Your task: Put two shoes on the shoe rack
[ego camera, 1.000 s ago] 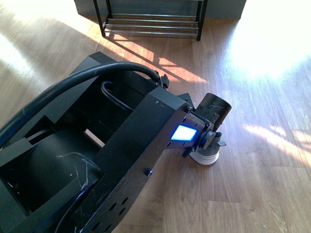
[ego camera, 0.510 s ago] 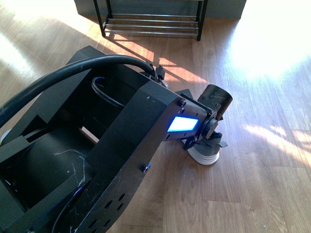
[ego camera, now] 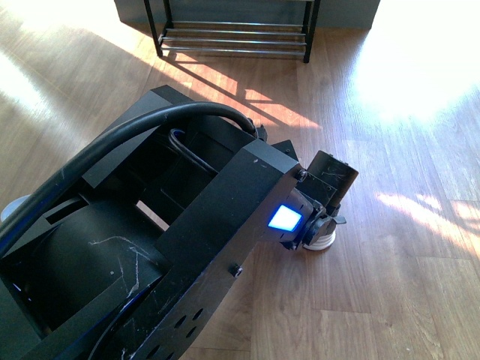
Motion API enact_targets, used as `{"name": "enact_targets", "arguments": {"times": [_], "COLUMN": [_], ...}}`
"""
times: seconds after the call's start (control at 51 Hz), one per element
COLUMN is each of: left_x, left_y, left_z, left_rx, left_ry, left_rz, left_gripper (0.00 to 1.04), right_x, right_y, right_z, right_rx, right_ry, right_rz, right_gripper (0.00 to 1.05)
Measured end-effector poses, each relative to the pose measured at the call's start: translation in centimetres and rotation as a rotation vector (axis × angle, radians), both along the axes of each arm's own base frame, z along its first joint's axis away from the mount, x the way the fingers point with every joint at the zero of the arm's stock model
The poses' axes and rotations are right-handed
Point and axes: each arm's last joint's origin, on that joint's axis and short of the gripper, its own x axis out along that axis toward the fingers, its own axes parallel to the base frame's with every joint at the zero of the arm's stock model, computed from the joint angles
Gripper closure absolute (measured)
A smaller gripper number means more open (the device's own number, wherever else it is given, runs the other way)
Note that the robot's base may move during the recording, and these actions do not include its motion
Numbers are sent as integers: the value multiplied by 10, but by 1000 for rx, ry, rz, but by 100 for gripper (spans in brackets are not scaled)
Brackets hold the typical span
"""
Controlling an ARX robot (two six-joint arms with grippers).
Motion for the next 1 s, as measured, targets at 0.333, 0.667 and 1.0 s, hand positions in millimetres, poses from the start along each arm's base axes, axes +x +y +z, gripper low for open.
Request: {"name": "enact_targets", "arguments": {"times": [0.333, 0.667, 1.0], "left_x": [7, 6, 1], "left_y": [-3, -2, 1], "left_z": [11, 8, 0], "left_rx": [-1, -105, -54], "left_ry": [-221, -274, -425], "left_rz": [72, 43, 110], "left_gripper": [103, 103, 103], "right_x": [0, 0, 0], "right_y": [0, 0, 0], "right_z": [0, 0, 0], "right_rx": [0, 0, 0], "right_ry": [0, 0, 0], "right_rz": [0, 0, 0], "right_gripper": [103, 103, 103]}}
